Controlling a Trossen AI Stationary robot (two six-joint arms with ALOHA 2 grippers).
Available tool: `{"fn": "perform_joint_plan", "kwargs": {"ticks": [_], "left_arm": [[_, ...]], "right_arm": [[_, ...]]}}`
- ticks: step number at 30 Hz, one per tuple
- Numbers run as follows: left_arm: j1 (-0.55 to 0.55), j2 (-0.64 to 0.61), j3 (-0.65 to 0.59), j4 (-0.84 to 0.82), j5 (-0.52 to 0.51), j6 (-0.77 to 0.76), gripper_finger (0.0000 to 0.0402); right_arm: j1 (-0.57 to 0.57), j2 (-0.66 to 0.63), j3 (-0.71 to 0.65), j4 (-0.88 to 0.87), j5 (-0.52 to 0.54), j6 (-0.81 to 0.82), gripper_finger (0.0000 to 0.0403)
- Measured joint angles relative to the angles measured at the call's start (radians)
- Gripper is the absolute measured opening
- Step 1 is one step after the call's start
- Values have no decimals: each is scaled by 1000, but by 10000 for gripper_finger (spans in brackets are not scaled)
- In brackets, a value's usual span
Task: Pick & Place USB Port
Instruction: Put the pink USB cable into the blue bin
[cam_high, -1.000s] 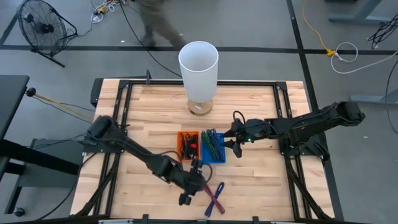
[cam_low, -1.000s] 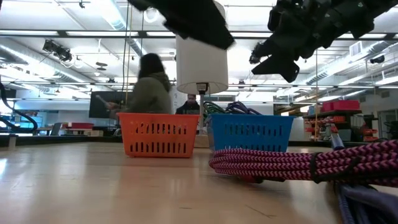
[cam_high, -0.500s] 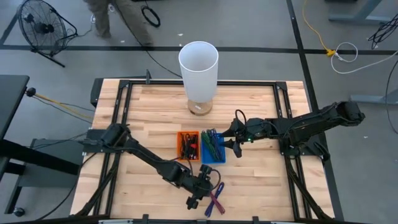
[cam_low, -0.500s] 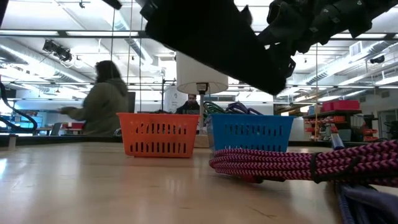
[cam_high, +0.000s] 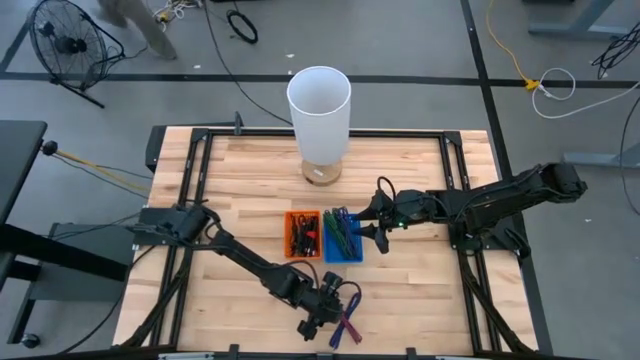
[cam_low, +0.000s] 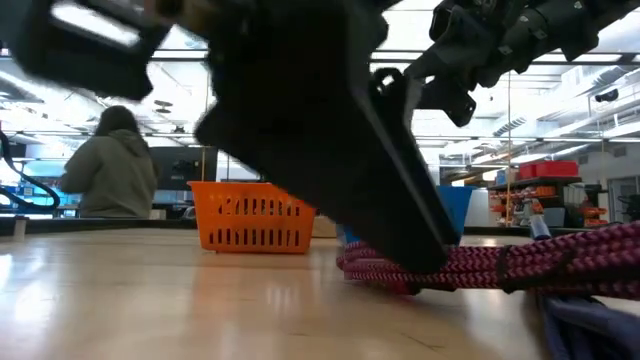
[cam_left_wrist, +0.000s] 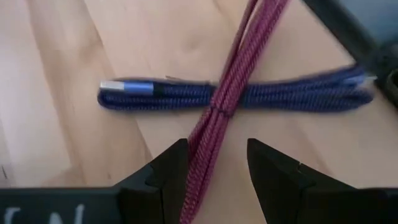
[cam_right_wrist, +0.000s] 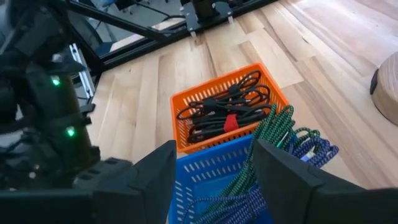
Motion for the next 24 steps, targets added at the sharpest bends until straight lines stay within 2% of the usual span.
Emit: {"fn": "perform_joint_plan", "kwargs": {"ticks": [10, 13, 16, 17, 24], "left_arm": [[11, 53, 3, 48, -30, -30, 165], [17, 53, 3, 47, -23, -75, 124], [19, 53, 3, 42, -23, -121, 38], [19, 53, 4, 42, -22, -129, 25], [6, 39, 2, 25, -19, -235, 23]], "right_arm": [[0, 0, 0, -8, 0, -16, 215], [0, 0, 0, -11, 0, -16, 215], [0, 0, 0, -17, 1, -16, 215], [0, 0, 0, -19, 0, -16, 215], [0, 0, 0, -24, 1, -16, 215]]}}
